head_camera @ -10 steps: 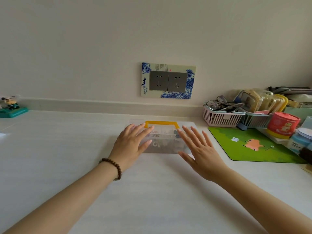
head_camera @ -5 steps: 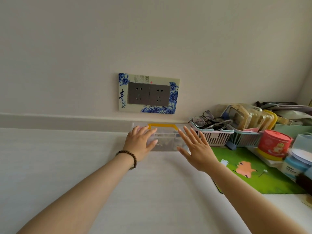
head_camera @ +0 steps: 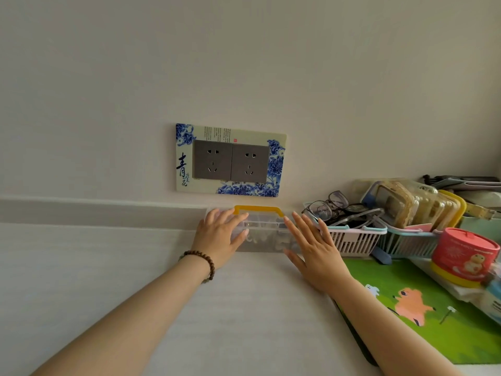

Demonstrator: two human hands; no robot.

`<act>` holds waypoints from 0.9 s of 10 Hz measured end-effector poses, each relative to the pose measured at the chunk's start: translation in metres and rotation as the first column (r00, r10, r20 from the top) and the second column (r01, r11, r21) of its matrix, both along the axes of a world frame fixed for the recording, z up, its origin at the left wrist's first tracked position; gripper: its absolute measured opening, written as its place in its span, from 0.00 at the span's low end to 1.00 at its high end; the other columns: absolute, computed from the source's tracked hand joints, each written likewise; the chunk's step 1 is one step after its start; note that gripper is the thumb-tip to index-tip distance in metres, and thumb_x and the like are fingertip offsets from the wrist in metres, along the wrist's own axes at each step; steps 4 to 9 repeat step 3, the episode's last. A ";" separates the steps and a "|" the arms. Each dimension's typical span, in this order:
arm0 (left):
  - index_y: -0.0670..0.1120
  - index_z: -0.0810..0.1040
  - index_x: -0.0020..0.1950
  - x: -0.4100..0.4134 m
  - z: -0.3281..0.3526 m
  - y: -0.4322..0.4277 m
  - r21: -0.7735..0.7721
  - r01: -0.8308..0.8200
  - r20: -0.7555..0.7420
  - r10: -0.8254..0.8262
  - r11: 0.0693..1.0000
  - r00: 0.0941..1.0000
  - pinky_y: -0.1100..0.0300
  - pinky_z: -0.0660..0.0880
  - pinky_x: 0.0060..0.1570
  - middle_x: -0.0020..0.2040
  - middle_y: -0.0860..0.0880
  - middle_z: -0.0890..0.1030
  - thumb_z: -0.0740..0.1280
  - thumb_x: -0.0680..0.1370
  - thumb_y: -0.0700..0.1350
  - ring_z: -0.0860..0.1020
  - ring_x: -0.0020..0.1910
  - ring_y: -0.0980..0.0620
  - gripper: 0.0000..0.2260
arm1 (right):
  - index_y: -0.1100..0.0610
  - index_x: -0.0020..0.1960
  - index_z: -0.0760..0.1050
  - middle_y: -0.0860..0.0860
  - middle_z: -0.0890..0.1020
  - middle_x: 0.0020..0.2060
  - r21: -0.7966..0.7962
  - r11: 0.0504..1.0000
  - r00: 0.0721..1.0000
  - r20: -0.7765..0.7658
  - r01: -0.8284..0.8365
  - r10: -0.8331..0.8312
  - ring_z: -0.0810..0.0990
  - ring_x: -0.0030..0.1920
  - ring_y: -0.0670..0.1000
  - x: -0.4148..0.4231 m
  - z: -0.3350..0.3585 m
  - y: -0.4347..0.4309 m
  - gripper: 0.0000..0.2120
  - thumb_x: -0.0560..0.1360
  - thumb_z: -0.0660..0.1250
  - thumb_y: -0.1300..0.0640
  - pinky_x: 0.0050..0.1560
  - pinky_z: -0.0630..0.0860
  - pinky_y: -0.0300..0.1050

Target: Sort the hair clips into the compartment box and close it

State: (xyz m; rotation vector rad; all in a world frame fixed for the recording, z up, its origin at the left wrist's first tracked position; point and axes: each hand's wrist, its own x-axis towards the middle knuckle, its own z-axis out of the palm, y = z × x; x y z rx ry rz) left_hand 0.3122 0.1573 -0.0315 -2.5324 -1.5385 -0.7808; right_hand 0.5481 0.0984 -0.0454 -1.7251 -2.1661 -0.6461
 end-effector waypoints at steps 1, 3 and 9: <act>0.60 0.56 0.71 0.001 -0.002 0.001 -0.026 0.000 -0.010 0.000 1.000 1.000 0.45 0.56 0.68 0.74 0.52 0.58 0.50 0.77 0.61 0.51 0.73 0.46 0.22 | 0.45 0.74 0.36 0.48 0.48 0.77 0.002 1.000 1.000 0.004 0.005 -0.005 0.39 0.75 0.50 0.000 0.000 0.000 0.31 0.78 0.48 0.39 0.72 0.27 0.45; 0.58 0.45 0.73 -0.004 0.004 -0.010 -0.077 0.005 -0.045 -0.009 0.997 0.999 0.40 0.43 0.69 0.76 0.53 0.48 0.49 0.77 0.62 0.42 0.74 0.45 0.27 | 0.44 0.73 0.31 0.47 0.41 0.76 -0.102 0.995 1.000 0.004 -0.001 0.001 0.34 0.74 0.50 -0.006 0.010 -0.012 0.32 0.78 0.47 0.38 0.70 0.25 0.47; 0.58 0.45 0.73 -0.004 0.004 -0.010 -0.077 0.005 -0.045 -0.009 0.997 0.999 0.40 0.43 0.69 0.76 0.53 0.48 0.49 0.77 0.62 0.42 0.74 0.45 0.27 | 0.44 0.73 0.31 0.47 0.41 0.76 -0.102 0.995 1.000 0.004 -0.001 0.001 0.34 0.74 0.50 -0.006 0.010 -0.012 0.32 0.78 0.47 0.38 0.70 0.25 0.47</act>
